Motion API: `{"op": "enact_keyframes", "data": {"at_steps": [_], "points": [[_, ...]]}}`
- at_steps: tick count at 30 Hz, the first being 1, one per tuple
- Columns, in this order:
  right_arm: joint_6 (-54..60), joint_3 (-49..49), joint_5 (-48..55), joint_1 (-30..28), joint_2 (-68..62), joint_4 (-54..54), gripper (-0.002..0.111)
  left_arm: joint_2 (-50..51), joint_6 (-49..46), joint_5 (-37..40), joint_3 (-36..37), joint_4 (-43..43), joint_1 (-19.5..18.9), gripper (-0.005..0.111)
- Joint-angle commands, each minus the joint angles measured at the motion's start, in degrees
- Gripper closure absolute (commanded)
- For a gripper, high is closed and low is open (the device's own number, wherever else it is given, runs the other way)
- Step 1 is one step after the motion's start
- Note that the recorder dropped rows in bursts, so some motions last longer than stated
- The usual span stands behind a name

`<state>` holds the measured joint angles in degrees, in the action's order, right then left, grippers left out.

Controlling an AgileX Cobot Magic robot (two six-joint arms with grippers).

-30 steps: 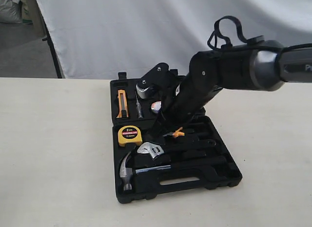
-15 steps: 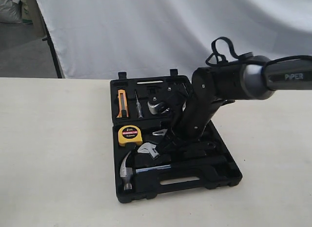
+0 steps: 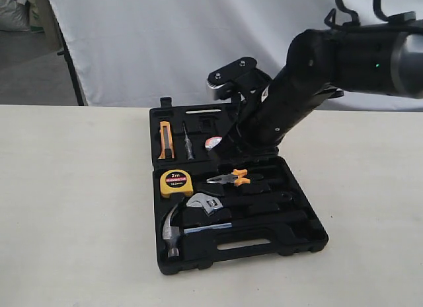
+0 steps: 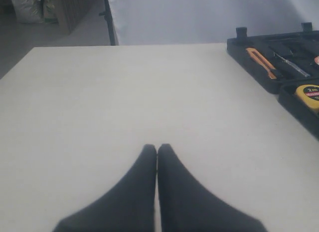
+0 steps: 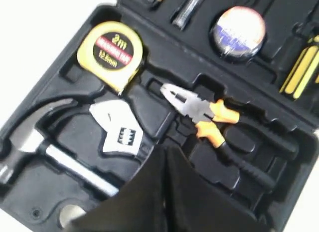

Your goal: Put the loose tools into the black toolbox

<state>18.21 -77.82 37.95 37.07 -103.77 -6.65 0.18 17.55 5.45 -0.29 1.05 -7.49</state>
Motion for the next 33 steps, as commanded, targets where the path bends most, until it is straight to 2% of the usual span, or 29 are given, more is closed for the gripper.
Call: {"op": "enact_keyframes", "data": {"at_steps": [1,11,21,33], "points": [[-2.5,0.0,-1.6,-0.4,3.9,-0.4,0.109,-0.2,0.3,-0.4,-0.2,0.3,-1.5,0.106],[-8.2,0.0,-0.1,-0.3,14.9,-0.4,0.109,-0.2,0.3,-0.4,-0.2,0.3,-1.5,0.106],[-11.6,0.4,5.8,-0.3,22.6,-1.3,0.109,-0.2,0.3,-0.4,-0.2,0.3,-1.5,0.106],[-13.0,16.7,-2.8,-0.3,39.0,-1.3,0.109,-0.2,0.3,-0.4,-0.2,0.3,-1.5,0.106]]}}
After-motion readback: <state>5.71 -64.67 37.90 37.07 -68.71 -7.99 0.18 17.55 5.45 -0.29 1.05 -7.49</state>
